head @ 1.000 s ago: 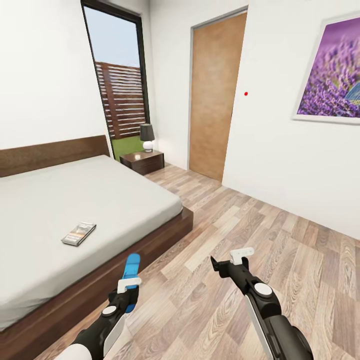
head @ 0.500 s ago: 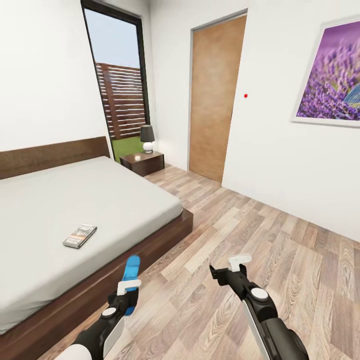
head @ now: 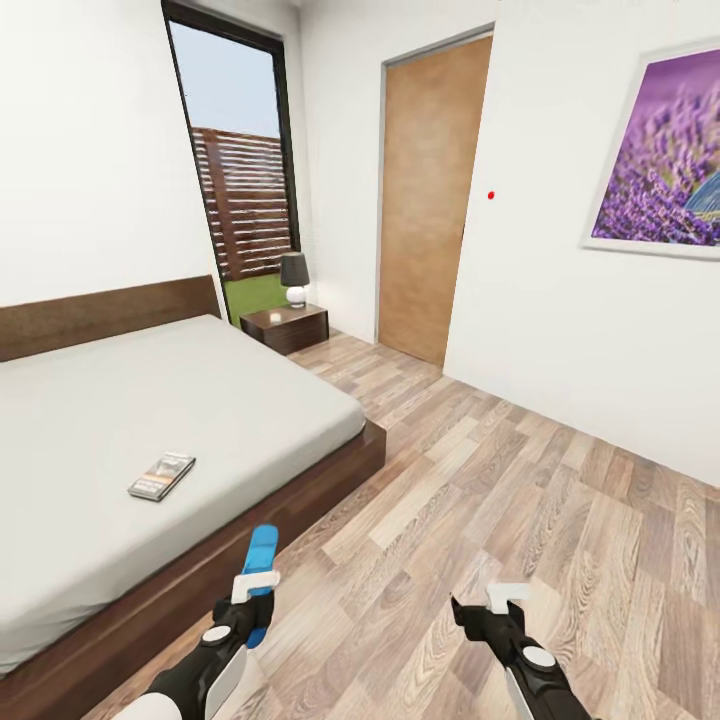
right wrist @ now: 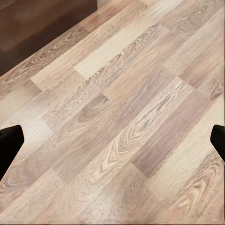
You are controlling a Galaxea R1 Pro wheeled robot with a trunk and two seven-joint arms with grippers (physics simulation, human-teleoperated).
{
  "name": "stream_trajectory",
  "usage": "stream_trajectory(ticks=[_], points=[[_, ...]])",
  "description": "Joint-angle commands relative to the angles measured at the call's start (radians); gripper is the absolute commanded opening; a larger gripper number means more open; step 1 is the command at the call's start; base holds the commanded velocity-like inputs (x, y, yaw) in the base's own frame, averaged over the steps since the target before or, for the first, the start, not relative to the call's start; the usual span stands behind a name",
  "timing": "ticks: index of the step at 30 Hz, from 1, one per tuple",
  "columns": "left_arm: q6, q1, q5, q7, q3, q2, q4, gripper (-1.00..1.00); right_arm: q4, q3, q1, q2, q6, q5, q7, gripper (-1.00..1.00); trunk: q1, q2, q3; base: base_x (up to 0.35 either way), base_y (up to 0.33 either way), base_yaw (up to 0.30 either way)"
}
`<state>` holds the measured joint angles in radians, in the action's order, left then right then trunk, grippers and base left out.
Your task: In the bedroom, move the book from the bed onto either nightstand, and place the two sandals side by side next to the bed.
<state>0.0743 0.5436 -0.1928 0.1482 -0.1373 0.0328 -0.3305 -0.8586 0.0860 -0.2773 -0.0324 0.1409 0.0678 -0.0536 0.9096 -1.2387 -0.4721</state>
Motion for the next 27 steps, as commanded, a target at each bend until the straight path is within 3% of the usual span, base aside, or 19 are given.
stream_trajectory(ticks=[1, 9, 15, 27], points=[[0.007, 0.001, -0.010, 0.006, -0.007, -0.001, 0.018, -1.00, 0.036, 0.020, 0.000, 0.002, -0.013, 0.008, -0.005, 1.00, -0.004, 0.007, 0.002, 0.000, 0.000, 0.000], [0.026, -0.001, -0.015, -0.002, -0.001, -0.007, 0.124, -1.00, 0.220, 0.044, 0.000, 0.017, -0.068, 0.011, -0.003, 1.00, -0.035, 0.063, 0.027, 0.000, 0.000, 0.000], [0.036, -0.003, -0.013, -0.004, -0.005, -0.008, 0.150, -1.00, 0.286, 0.042, 0.000, 0.021, -0.131, 0.012, -0.004, 1.00, -0.058, 0.105, 0.046, 0.000, 0.000, 0.000], [0.038, -0.007, -0.010, -0.004, -0.010, -0.008, 0.155, -1.00, 0.352, 0.037, 0.000, 0.018, -0.145, 0.012, -0.003, 1.00, -0.104, 0.189, 0.084, 0.000, 0.000, 0.000]])
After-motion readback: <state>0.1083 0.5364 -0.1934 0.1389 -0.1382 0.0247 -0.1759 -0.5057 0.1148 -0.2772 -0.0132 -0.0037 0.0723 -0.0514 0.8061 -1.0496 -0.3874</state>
